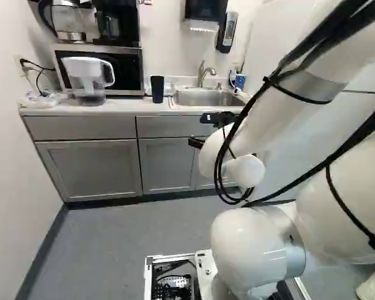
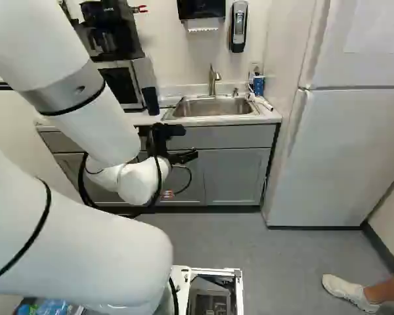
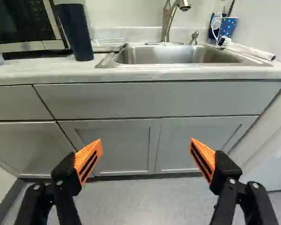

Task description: Rinse the cup and place it in the tray

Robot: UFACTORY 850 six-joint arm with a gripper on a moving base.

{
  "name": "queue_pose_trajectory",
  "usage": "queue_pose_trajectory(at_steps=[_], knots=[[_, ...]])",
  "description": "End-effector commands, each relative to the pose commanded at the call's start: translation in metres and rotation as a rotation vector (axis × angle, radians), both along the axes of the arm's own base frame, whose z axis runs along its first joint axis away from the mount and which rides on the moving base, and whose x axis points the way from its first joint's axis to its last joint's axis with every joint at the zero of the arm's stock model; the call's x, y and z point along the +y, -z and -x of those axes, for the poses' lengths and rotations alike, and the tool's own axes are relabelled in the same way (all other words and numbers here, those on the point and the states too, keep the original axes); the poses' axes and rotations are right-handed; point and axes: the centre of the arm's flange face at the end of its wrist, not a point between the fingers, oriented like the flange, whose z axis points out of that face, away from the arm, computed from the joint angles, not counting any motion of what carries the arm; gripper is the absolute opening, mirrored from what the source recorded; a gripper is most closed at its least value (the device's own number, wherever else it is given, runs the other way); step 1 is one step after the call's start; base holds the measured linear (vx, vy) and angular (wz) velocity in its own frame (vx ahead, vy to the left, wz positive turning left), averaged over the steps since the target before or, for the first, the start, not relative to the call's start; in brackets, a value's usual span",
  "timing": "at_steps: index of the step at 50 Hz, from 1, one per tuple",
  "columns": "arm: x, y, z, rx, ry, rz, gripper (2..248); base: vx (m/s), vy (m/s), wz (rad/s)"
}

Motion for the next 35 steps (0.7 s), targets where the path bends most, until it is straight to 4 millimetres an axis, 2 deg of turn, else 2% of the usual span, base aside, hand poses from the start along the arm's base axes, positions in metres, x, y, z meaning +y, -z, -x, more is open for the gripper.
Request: queue_pose_trajectory(at_steps=[35], knots=[[0.0000, -0.0008, -0.0053, 0.003, 0.000, 0.000, 247, 0.000, 0.000, 0.000]])
